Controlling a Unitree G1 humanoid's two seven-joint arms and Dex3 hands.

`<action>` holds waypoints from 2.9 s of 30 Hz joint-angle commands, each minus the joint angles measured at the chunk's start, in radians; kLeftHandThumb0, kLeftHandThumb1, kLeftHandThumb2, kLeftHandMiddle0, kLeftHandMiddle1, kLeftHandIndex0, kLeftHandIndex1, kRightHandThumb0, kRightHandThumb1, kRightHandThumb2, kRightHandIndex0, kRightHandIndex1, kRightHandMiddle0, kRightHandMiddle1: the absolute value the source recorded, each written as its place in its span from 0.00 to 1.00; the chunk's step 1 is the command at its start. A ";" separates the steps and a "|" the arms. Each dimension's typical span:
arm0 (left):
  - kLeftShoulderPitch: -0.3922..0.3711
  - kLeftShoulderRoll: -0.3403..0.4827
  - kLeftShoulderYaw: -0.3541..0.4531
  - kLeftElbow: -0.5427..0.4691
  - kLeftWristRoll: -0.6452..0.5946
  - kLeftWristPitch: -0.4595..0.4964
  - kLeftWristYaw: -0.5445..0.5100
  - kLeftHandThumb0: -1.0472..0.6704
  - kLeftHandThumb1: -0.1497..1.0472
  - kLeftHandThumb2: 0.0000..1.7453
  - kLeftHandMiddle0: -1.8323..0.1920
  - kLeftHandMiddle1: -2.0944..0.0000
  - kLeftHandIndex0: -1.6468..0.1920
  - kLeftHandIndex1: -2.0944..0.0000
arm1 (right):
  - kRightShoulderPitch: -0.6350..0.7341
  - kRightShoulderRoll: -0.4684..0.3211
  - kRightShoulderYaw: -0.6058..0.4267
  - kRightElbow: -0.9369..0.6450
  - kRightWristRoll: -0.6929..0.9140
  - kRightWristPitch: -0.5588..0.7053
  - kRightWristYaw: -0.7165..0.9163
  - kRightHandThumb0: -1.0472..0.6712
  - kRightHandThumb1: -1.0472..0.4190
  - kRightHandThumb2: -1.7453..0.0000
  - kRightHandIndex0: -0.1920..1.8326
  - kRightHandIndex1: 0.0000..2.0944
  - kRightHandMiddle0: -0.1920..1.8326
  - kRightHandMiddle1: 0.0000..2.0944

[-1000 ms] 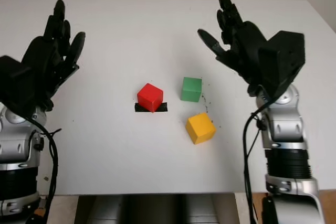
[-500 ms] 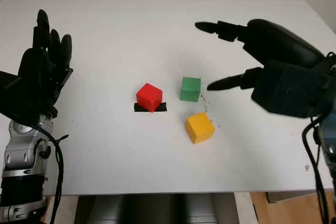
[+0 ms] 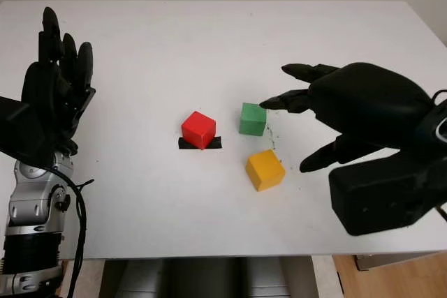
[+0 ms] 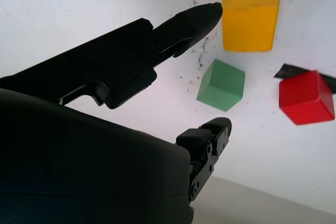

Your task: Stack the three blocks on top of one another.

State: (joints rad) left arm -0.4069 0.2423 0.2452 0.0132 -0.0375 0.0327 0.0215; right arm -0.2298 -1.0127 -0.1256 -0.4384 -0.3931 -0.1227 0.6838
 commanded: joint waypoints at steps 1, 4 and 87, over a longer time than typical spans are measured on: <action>-0.010 -0.007 -0.005 -0.007 -0.005 0.002 0.005 0.23 1.00 0.28 0.96 0.97 0.97 0.98 | 0.016 0.010 0.013 -0.004 -0.017 -0.024 -0.015 0.21 0.12 0.96 0.11 0.01 0.34 0.03; -0.011 0.003 -0.008 0.001 -0.004 -0.009 -0.006 0.23 1.00 0.28 0.97 0.97 0.97 0.98 | 0.020 0.027 0.043 0.039 -0.045 -0.080 -0.047 0.20 0.12 0.96 0.10 0.01 0.34 0.03; 0.051 0.007 -0.082 -0.051 0.073 0.059 -0.033 0.20 1.00 0.29 0.95 0.97 0.96 0.97 | -0.028 0.229 0.155 0.382 0.002 -0.242 -0.302 0.43 0.04 0.97 0.20 0.02 0.23 0.68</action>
State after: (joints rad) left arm -0.3660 0.2507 0.1670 -0.0140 0.0312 0.0911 -0.0158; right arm -0.2337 -0.7875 0.0564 -0.0431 -0.4130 -0.3797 0.3748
